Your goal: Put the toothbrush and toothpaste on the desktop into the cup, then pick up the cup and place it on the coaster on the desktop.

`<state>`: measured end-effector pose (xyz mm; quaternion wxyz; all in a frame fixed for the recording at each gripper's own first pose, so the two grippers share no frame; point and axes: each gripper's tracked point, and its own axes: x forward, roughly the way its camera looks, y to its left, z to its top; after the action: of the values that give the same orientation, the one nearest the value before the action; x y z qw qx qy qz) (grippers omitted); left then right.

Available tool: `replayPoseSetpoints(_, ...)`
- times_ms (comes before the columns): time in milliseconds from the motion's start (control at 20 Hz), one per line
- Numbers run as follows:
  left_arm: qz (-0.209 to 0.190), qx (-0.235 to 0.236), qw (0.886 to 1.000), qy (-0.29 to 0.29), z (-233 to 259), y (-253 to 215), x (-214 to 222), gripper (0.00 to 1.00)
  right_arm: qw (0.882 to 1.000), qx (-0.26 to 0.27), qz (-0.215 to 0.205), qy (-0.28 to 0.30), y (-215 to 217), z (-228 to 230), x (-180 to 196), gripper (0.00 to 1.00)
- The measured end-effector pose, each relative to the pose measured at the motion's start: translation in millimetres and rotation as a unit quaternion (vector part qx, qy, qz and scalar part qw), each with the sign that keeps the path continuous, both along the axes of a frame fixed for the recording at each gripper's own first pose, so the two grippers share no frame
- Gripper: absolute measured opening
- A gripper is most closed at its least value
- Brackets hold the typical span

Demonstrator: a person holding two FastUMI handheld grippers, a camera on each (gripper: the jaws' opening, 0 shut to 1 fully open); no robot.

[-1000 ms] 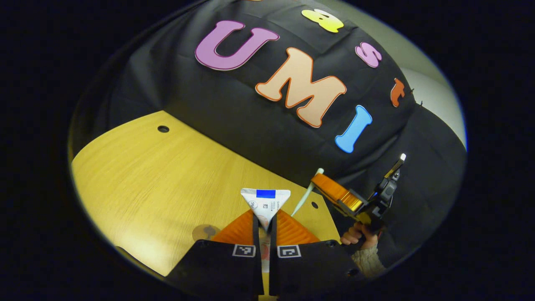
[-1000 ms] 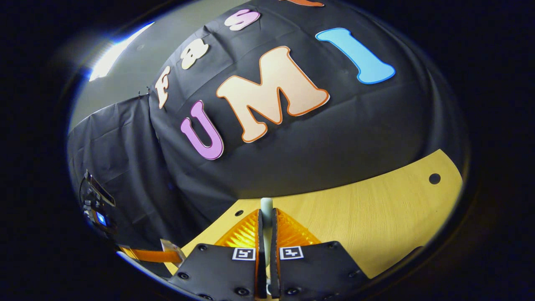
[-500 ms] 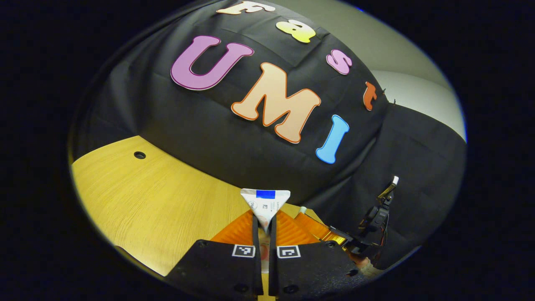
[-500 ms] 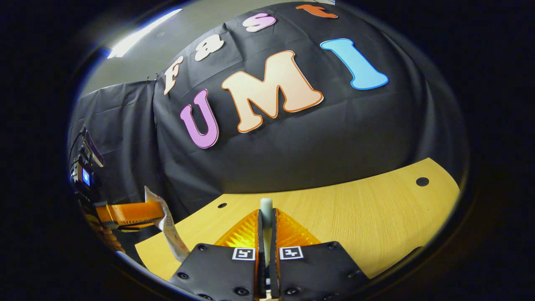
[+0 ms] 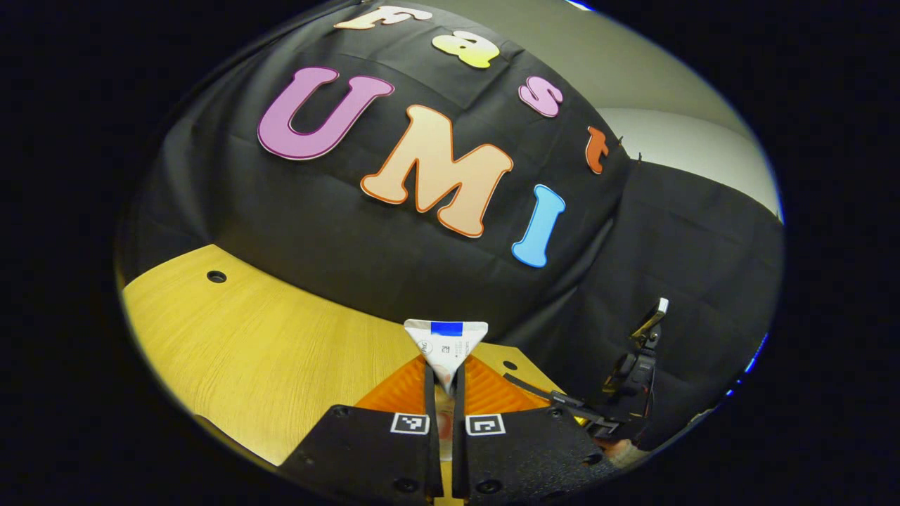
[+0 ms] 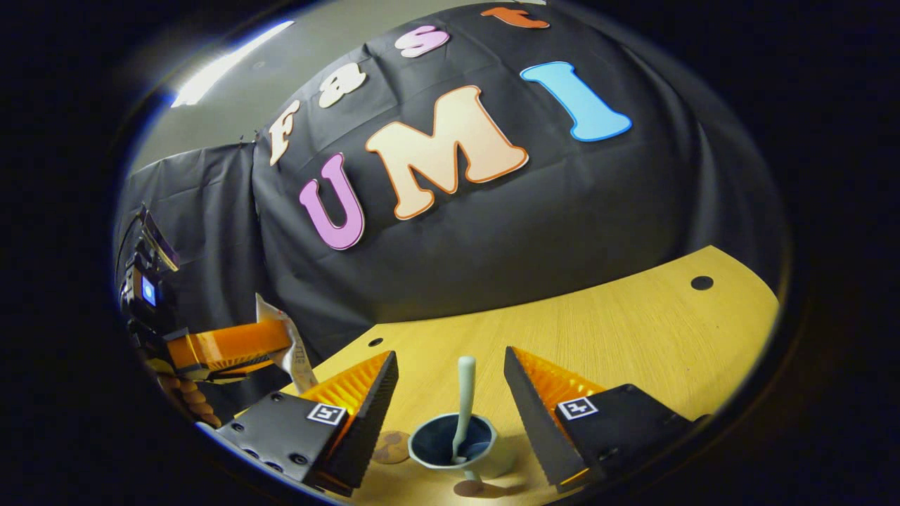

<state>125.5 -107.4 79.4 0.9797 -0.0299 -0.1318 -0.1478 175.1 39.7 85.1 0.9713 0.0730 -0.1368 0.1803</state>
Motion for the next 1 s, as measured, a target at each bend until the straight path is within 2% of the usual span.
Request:
replayPoseSetpoints(50, 0.000, 0.004, 1.000, 0.002, 1, -4, 0, 0.04, 1.000, 0.010, -0.010, 0.001, -14, 5, -9, 0.90)
replayPoseSetpoints(100, -0.003, 0.008, 1.000, 0.003, 3, -9, 3, 0.04, 1.000, 0.023, -0.018, 0.001, -24, 9, -16, 0.93)
replayPoseSetpoints(250, 0.003, 0.026, 0.999, 0.028, -5, -20, 20, 0.04, 0.998, 0.049, -0.041, 0.026, -57, 2, -32, 0.93)
replayPoseSetpoints(300, 0.010, 0.037, 0.999, 0.038, -11, -21, 28, 0.04, 0.996, 0.052, -0.055, 0.035, -70, -2, -37, 0.87)
replayPoseSetpoints(350, 0.012, 0.046, 0.998, 0.046, -16, -24, 35, 0.04, 0.995, 0.054, -0.068, 0.043, -81, -6, -41, 0.94)
replayPoseSetpoints(400, 0.005, 0.048, 0.998, 0.049, -19, -28, 42, 0.04, 0.994, 0.057, -0.078, 0.053, -90, -13, -47, 0.86)
replayPoseSetpoints(450, -0.005, 0.045, 0.998, 0.049, -20, -33, 48, 0.04, 0.993, 0.060, -0.084, 0.060, -97, -18, -52, 0.87)
replayPoseSetpoints(500, -0.012, 0.044, 0.998, 0.051, -24, -37, 52, 0.04, 0.991, 0.066, -0.092, 0.066, -104, -25, -57, 0.95)
replayPoseSetpoints(550, -0.018, 0.043, 0.998, 0.046, -24, -41, 57, 0.07, 0.990, 0.069, -0.099, 0.070, -110, -32, -62, 0.97)
replayPoseSetpoints(650, -0.023, 0.052, 0.998, 0.037, -27, -45, 66, 0.04, 0.988, 0.074, -0.114, 0.076, -121, -47, -72, 0.97)
replayPoseSetpoints(700, -0.029, 0.057, 0.997, 0.030, -31, -49, 69, 0.04, 0.987, 0.078, -0.122, 0.076, -126, -53, -77, 0.91)
replayPoseSetpoints(750, -0.037, 0.060, 0.997, 0.024, -33, -53, 70, 0.04, 0.985, 0.083, -0.129, 0.076, -132, -59, -83, 0.90)
replayPoseSetpoints(800, -0.045, 0.060, 0.997, 0.018, -36, -59, 72, 0.04, 0.984, 0.089, -0.137, 0.076, -138, -65, -87, 0.97)
replayPoseSetpoints(1000, -0.056, 0.070, 0.996, 0.001, -54, -69, 72, 0.05, 0.979, 0.102, -0.160, 0.074, -156, -84, -99, 0.97)
